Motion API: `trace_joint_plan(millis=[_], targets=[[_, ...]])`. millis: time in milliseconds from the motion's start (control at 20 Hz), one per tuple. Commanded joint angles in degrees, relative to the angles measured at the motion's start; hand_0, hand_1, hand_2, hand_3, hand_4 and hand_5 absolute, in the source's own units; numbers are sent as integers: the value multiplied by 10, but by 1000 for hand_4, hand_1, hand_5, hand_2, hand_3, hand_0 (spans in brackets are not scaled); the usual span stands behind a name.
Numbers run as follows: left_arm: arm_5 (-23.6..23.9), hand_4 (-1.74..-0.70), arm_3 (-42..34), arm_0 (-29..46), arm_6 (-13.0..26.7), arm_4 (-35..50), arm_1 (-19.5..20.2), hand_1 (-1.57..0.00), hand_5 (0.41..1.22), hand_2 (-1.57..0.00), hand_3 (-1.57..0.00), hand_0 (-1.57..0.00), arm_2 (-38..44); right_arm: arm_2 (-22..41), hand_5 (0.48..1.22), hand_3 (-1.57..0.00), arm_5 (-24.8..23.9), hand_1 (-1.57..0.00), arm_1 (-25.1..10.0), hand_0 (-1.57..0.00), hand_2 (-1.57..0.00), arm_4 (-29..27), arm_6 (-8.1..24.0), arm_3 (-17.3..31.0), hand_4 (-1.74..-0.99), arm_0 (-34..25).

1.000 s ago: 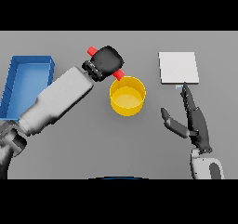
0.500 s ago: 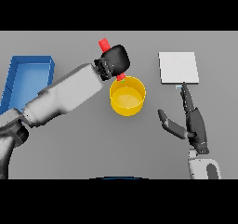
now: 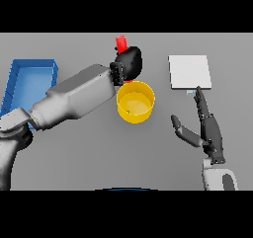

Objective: Pick up the red beaker and tilt it to pour out 1 green nut into yellow bowl. Pick up the yellow bowl and place it on the metallic measuring scale.

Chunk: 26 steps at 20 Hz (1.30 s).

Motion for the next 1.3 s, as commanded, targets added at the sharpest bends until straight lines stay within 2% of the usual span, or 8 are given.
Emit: trace_joint_plan(millis=[0,350,450,700,900,1050,1150,1250], targets=[[-1,-1733,-1,-14,-3,-9,-4,-1571,1221,-1571,-1570,-1571,-8,-1,575,1,-3,1,1,1,1,2,1,5,-1128,-1],[10,-1724,59,-156,-42,-3,25,-1571,1221,-1571,-1571,-1571,38,4,554,1,-4,1,2,1,1,8,-6,0,-1130,0],[34,-1720,104,-189,-33,15,46,-1571,1221,-1571,-1571,-1571,78,6,554,1,0,1,5,1,1,4,-5,5,-1128,-2],[-13,-1733,204,-223,50,163,101,-1571,1221,-1571,-1515,-1571,271,8,576,1,13,1,-2,1,1,-2,-7,18,-1104,-18],[-6,-1738,261,-187,93,314,166,-1571,1221,-1571,-1530,-1571,436,6,588,1,12,1,-3,1,1,-1,-9,33,-1121,-28],[36,-1739,281,-127,119,394,201,-1571,1221,-1571,-1550,-1571,513,14,606,1,8,1,-5,1,1,12,-7,23,-1127,-28],[72,-1740,279,-78,179,428,207,-1571,1221,-1571,-1558,-1571,539,17,621,1,9,1,-5,1,1,16,-15,34,-1132,-27],[117,-1740,258,-18,200,466,211,-1571,1221,-1571,-1562,-1571,565,16,628,1,11,1,-8,1,1,16,-11,33,-1142,-32]])
